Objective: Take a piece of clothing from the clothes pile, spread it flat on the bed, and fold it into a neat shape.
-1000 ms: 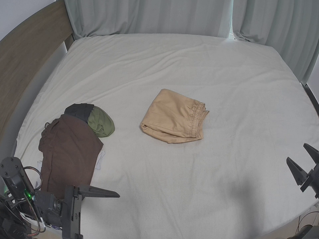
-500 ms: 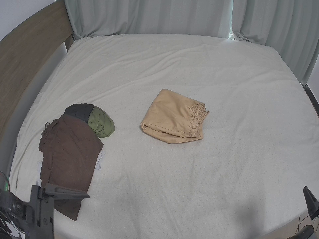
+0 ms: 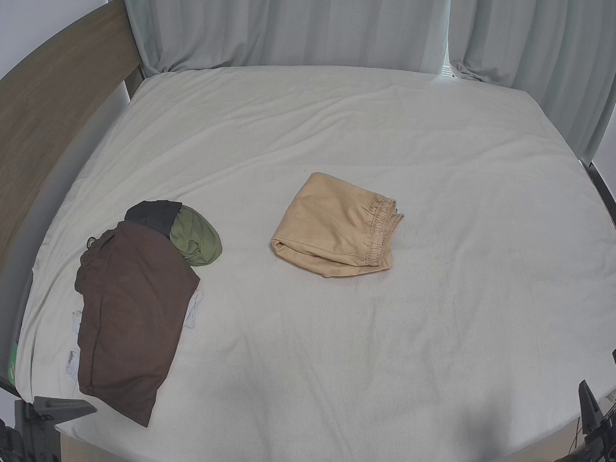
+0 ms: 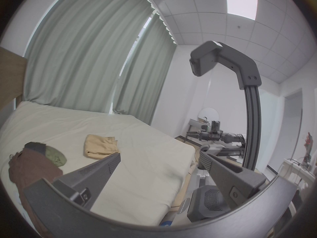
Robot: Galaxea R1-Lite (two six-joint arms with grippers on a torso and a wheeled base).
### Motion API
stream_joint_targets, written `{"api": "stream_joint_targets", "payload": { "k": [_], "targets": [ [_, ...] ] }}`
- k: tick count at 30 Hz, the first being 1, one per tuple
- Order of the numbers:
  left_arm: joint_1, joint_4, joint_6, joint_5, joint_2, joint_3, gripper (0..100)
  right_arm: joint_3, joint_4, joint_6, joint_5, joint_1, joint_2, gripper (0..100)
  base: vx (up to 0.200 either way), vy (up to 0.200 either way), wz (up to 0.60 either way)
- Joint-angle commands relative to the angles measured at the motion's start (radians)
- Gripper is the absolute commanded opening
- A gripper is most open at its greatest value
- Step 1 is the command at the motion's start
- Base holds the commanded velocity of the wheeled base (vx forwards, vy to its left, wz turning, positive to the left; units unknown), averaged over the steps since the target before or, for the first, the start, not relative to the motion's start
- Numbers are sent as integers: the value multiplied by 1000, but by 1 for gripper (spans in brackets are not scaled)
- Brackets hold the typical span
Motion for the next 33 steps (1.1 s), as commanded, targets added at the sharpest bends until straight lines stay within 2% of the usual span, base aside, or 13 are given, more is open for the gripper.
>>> {"api": "stream_joint_targets", "payload": {
  "k": [1,2,4,9,12,16,18,19,22,23,26,29,33],
  "targets": [
    [135,140,-108,36,-303,-60,100,48,-11,13,-45,-10,-41,100,0,0,0],
    [184,157,-116,44,-340,-50,100,48,-11,-28,-35,-10,-41,100,0,0,0],
    [192,153,-97,55,-344,-36,100,49,-11,-39,-35,-10,-41,100,0,0,0],
    [243,151,42,142,-344,38,100,49,-13,-42,-33,-10,-41,100,0,0,0],
    [255,169,72,164,-346,38,100,49,-18,-48,-31,-12,-41,100,0,0,0],
    [292,215,90,322,-355,38,100,49,-16,-48,-28,-9,-42,100,0,0,0],
    [324,240,81,340,-383,38,100,49,-16,-48,-21,-9,-42,100,0,0,0],
    [345,317,93,356,-435,38,100,49,-16,-48,-7,-9,-42,100,0,0,0],
    [345,363,111,383,-435,38,100,49,-16,-43,-16,-9,-42,100,0,0,0],
    [345,401,133,537,-435,38,100,49,-13,-37,-47,-9,-41,100,0,0,0],
    [345,435,130,665,-435,38,100,49,-11,-36,-47,-9,-42,100,0,0,0],
    [345,456,122,716,-435,38,100,49,-11,-26,-56,-7,-42,100,0,0,0],
    [345,507,127,730,-435,38,100,48,-5,10,-71,-7,-42,100,0,0,0]
  ]
}}
